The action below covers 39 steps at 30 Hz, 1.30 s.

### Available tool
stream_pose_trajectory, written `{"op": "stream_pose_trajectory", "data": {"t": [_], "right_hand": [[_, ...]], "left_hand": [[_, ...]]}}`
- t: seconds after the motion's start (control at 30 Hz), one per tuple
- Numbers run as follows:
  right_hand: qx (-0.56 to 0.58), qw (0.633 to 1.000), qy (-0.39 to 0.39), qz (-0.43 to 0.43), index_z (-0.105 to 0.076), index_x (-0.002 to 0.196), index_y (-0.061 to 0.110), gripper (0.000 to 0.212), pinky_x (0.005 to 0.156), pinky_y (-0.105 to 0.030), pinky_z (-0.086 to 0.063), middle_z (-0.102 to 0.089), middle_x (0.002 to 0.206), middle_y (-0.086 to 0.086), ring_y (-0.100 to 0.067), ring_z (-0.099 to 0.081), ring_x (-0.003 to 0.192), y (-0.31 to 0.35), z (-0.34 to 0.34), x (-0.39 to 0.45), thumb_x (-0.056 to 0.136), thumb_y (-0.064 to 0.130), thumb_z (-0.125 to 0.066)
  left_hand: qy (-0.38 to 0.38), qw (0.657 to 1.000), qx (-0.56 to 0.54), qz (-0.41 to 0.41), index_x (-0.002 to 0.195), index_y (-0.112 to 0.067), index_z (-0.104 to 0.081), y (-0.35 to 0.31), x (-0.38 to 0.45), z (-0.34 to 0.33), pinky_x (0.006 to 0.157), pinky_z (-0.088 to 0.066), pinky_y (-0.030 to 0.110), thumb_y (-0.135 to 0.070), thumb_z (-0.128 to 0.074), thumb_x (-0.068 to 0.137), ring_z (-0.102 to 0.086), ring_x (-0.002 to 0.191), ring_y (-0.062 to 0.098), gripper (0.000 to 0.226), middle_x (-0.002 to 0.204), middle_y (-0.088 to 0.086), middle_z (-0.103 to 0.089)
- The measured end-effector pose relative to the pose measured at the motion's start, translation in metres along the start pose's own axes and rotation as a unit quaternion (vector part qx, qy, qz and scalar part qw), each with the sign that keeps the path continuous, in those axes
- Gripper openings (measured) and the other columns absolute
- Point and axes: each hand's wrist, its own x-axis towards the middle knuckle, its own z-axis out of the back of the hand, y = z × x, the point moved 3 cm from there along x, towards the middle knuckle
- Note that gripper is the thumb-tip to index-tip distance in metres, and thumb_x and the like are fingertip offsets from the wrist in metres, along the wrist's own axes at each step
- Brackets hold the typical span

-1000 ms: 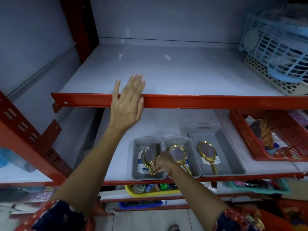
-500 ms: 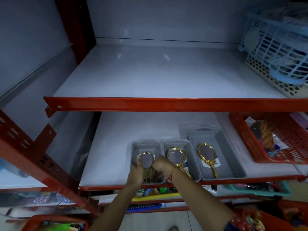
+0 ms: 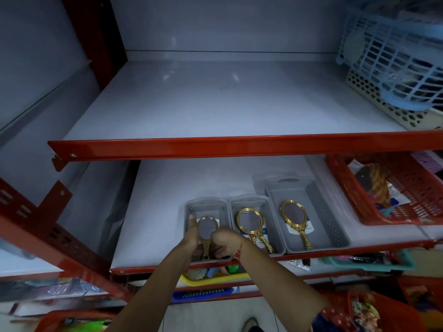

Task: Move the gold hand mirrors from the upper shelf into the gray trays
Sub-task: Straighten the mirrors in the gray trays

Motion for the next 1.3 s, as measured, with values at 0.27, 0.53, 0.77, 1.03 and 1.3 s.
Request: {"op": "stream_pose_trajectory", "data": {"t": [0.27, 0.53, 0.77, 1.03, 1.3], "right_hand": [[0.023, 0.999, 0.018, -0.014, -0.04, 0.14, -0.004, 0.044, 0.107, -0.04, -0.044, -0.051, 0.14, -0.022, -0.034, -0.053, 0.127, -0.002, -0.001, 0.001, 0.099, 0.011, -0.032], [-0.018, 0.999, 0.023, -0.018, -0.039, 0.139, -0.005, 0.045, 0.106, -0.04, -0.045, -0.051, 0.14, -0.023, -0.035, -0.051, 0.128, 0.004, -0.002, -0.003, 0.099, 0.015, -0.033], [-0.018, 0.999, 0.0, 0.029, -0.052, 0.128, -0.004, 0.039, 0.097, -0.036, -0.051, -0.06, 0.129, -0.022, -0.031, -0.061, 0.116, 0.006, 0.014, -0.009, 0.096, 0.015, -0.043], [0.007, 0.977, -0.176, 0.116, -0.065, 0.08, 0.004, 0.018, 0.065, -0.031, -0.05, -0.06, 0.076, -0.013, -0.027, -0.063, 0.077, -0.003, 0.116, -0.022, 0.088, 0.005, -0.048], [-0.156, 0.972, -0.161, 0.076, -0.057, 0.074, 0.011, 0.022, 0.064, -0.026, -0.049, -0.057, 0.076, -0.005, -0.019, -0.056, 0.076, -0.038, 0.114, -0.013, 0.092, 0.01, -0.044]], "left_hand": [[0.023, 0.998, 0.015, 0.048, 0.125, -0.011, -0.053, 0.004, 0.013, 0.006, 0.068, -0.05, 0.032, -0.077, -0.005, 0.086, -0.061, 0.081, 0.03, 0.091, 0.111, 0.025, -0.064], [0.017, 0.998, 0.011, 0.062, 0.143, -0.004, -0.039, 0.0, 0.004, 0.005, 0.102, -0.043, 0.043, -0.078, -0.007, 0.086, -0.051, 0.127, 0.04, 0.099, 0.136, 0.031, -0.051], [0.013, 0.998, 0.049, 0.025, 0.147, -0.006, -0.036, -0.01, -0.004, 0.0, 0.109, -0.042, 0.041, -0.069, -0.005, 0.092, -0.046, 0.131, 0.04, 0.089, 0.145, 0.028, -0.042], [-0.02, 0.991, 0.036, -0.126, 0.109, -0.006, -0.062, -0.037, -0.012, -0.045, 0.105, -0.046, 0.048, -0.05, -0.021, 0.103, -0.061, 0.112, 0.036, 0.06, 0.12, 0.021, -0.064], [0.09, 0.996, 0.007, 0.005, 0.122, -0.006, -0.053, -0.019, -0.007, -0.116, 0.055, -0.049, 0.024, -0.052, -0.02, 0.102, -0.061, 0.081, 0.025, 0.06, 0.098, 0.015, -0.063]]}}
